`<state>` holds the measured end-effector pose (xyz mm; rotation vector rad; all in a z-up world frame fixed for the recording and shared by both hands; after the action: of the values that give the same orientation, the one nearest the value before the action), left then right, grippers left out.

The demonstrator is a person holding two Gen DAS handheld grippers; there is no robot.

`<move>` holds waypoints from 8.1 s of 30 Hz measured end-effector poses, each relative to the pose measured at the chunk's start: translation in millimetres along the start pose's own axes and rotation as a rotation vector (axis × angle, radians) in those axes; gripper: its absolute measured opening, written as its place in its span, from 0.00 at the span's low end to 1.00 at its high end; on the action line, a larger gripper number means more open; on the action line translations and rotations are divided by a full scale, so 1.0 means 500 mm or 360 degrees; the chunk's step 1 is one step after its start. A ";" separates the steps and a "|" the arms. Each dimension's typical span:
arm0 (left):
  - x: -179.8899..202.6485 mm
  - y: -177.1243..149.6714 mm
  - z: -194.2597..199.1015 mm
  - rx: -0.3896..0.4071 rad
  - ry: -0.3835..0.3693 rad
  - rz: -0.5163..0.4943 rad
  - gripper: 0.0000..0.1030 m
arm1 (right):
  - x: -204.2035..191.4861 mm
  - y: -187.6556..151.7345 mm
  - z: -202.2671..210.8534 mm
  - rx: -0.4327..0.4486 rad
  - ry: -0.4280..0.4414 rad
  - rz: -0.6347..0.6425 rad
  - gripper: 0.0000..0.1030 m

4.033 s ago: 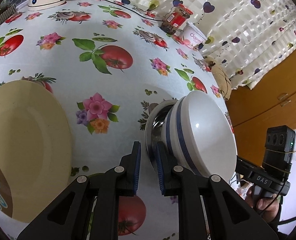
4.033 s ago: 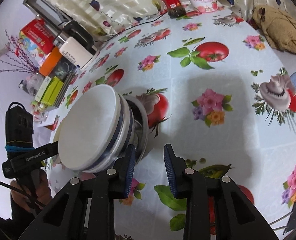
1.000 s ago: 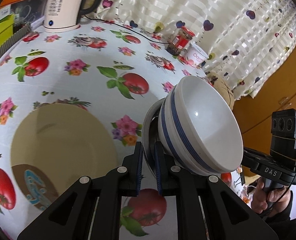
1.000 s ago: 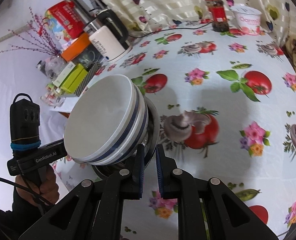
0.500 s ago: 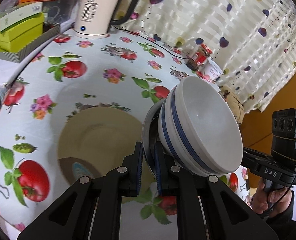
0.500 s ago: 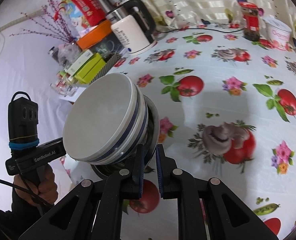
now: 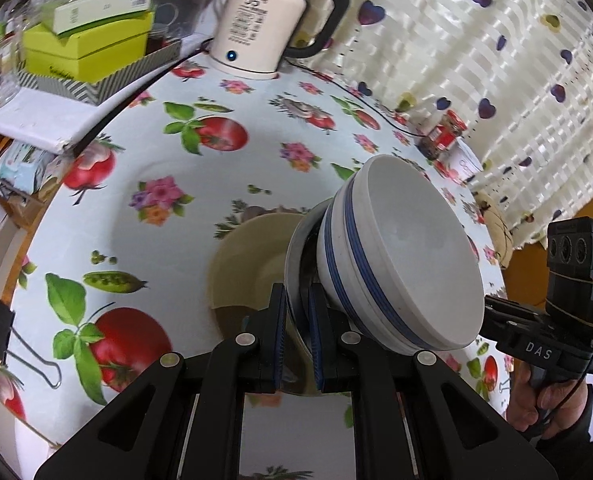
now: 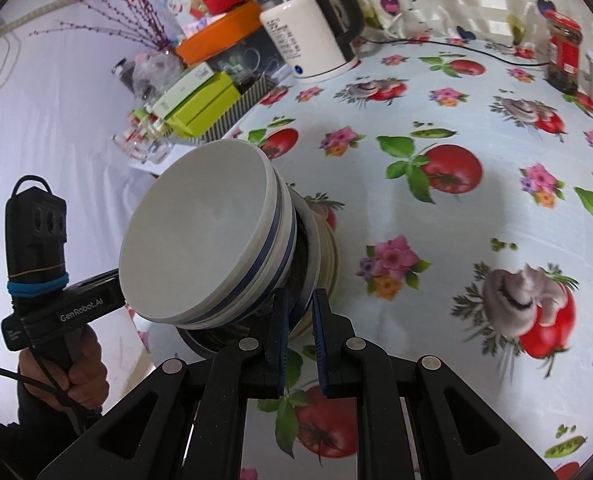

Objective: Organize plates and bowls

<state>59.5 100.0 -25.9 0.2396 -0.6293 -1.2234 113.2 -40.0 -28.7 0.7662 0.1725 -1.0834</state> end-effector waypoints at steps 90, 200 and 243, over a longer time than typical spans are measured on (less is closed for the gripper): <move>0.061 -0.158 0.090 0.0127 0.0358 -0.0141 0.15 | -0.143 -0.142 0.045 0.0087 -0.0523 0.0377 0.55; 0.070 -0.164 0.038 0.0004 0.0444 -0.0248 0.15 | -0.141 -0.155 -0.012 -0.0028 -0.0543 0.0382 0.62; 0.065 -0.163 0.029 0.0002 0.0427 -0.0245 0.15 | -0.146 -0.157 -0.022 -0.0039 -0.0547 0.0397 0.64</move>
<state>-7.2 44.6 -44.3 0.4519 -0.3840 -1.3104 14.2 1.2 -38.8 0.5525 -0.1971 -0.9558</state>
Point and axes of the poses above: each gripper's, at about its wrist camera, not at the fingertips, and z roughly against the way its jaws point, x to its right, y to its top, the point moved 2 cm from there along -z, roughly the way its jaws point, and after that the axes turned 6 degrees about y, right-handed, at the moved point
